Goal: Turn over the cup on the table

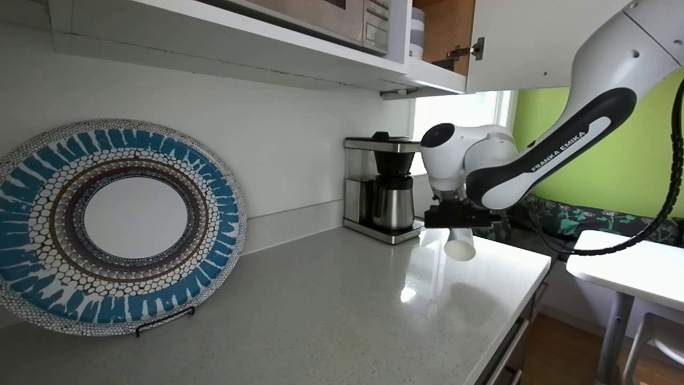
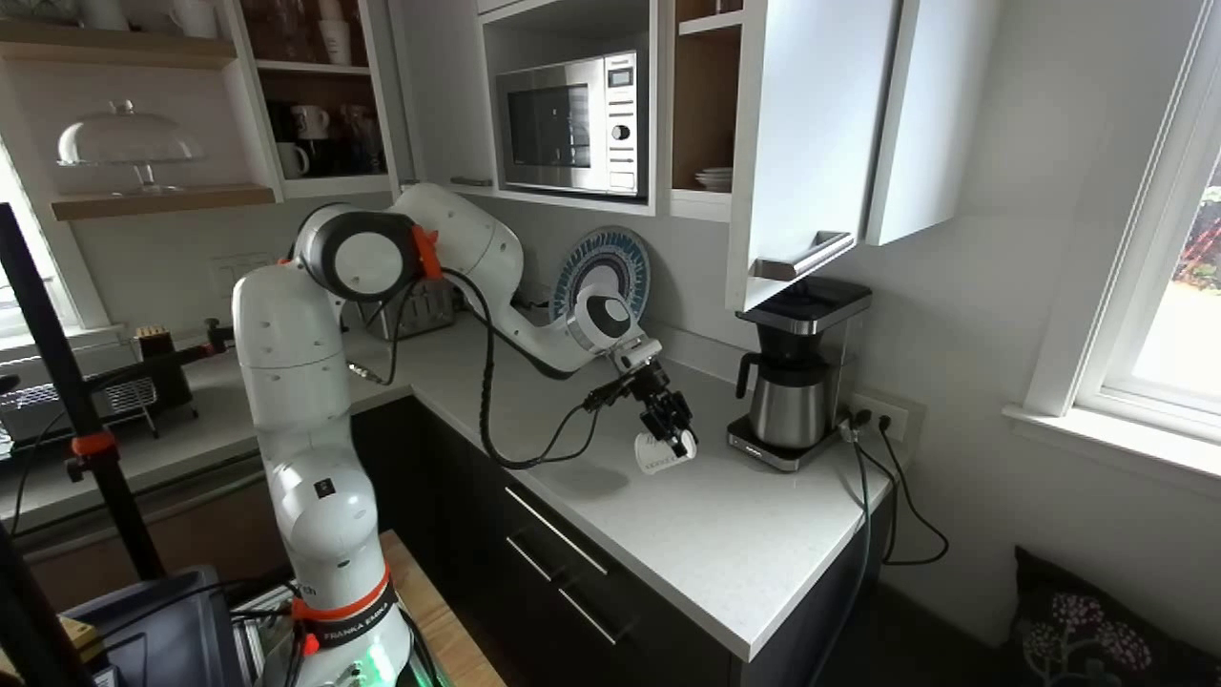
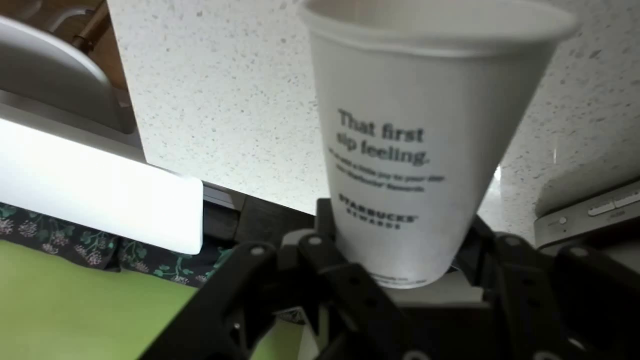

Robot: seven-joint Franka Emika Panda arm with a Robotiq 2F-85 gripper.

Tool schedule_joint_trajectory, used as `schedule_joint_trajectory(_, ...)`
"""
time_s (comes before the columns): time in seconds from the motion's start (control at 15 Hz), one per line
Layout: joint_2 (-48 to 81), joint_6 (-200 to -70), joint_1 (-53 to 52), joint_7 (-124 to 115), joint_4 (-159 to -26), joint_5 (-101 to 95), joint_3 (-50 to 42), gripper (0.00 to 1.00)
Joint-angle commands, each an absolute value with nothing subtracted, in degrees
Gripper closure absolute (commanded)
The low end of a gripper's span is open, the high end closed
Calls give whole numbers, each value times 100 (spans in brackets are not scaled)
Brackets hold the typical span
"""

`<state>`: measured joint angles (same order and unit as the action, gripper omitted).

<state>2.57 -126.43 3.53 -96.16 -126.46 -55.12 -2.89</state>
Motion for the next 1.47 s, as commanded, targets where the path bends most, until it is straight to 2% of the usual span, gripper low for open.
schedule_joint_trajectory(0.0,538,-12260,139,-10553,-12604,-5956,-199,67)
schedule_joint_trajectory(1.4,1524,-10250,-300,-12856,-12304,-7877,97,67)
